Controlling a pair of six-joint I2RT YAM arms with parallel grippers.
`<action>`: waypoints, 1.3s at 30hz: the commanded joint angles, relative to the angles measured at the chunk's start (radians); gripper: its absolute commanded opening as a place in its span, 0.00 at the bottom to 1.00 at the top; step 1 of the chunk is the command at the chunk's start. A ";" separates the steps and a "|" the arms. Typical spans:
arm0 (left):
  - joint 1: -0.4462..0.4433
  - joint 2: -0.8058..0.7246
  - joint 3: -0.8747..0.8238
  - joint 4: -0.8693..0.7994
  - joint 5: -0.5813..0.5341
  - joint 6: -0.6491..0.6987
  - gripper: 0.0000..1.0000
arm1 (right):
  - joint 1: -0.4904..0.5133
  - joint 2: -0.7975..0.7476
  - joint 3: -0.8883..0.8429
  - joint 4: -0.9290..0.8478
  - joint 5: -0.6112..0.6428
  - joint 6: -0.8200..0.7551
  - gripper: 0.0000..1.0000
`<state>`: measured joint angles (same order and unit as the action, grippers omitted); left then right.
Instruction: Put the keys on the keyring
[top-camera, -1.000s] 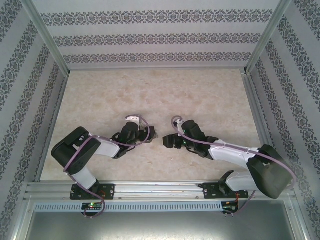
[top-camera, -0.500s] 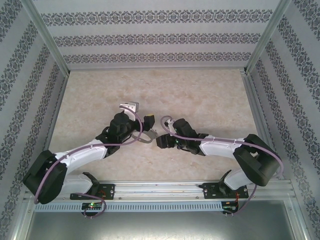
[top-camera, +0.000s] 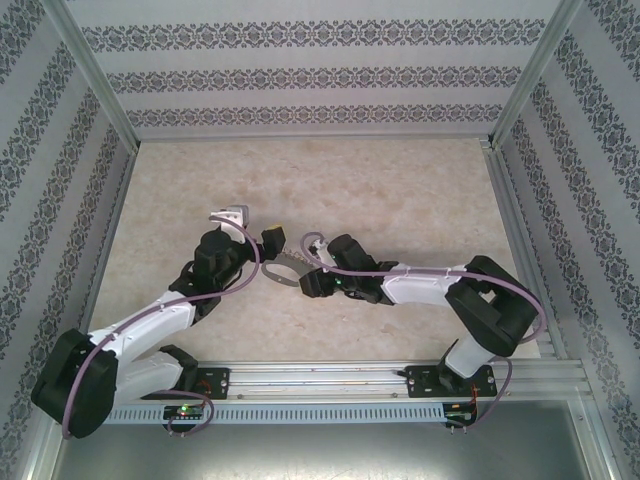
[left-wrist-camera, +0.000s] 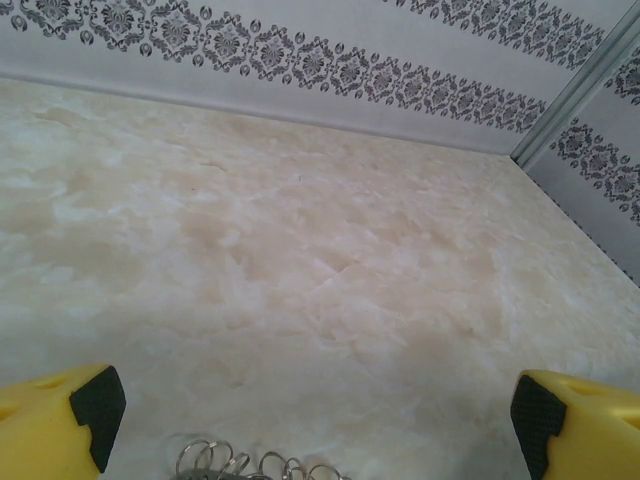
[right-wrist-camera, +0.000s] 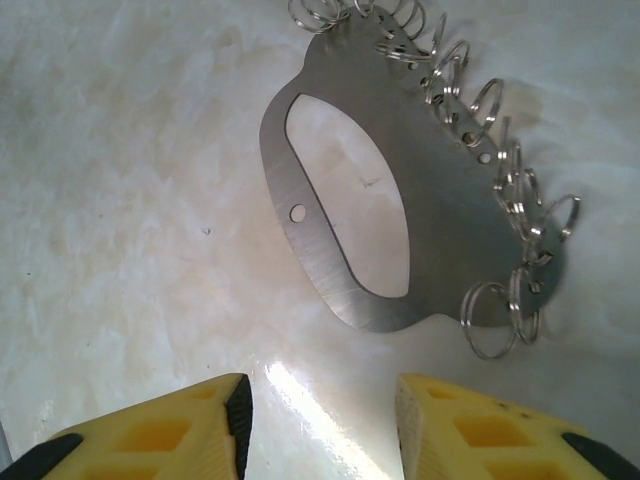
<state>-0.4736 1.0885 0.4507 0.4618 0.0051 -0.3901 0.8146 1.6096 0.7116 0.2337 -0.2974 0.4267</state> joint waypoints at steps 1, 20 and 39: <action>0.001 -0.026 -0.013 0.014 0.013 -0.010 1.00 | 0.008 0.035 0.041 -0.022 0.008 -0.027 0.43; 0.003 0.005 -0.030 0.011 0.060 -0.056 1.00 | 0.002 0.095 0.089 -0.079 0.156 -0.095 0.42; 0.002 0.039 -0.037 0.066 0.076 -0.071 1.00 | -0.007 0.151 0.130 -0.096 0.239 -0.119 0.34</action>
<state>-0.4736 1.1183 0.4263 0.4679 0.0605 -0.4427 0.8135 1.7393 0.8104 0.1455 -0.0917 0.3256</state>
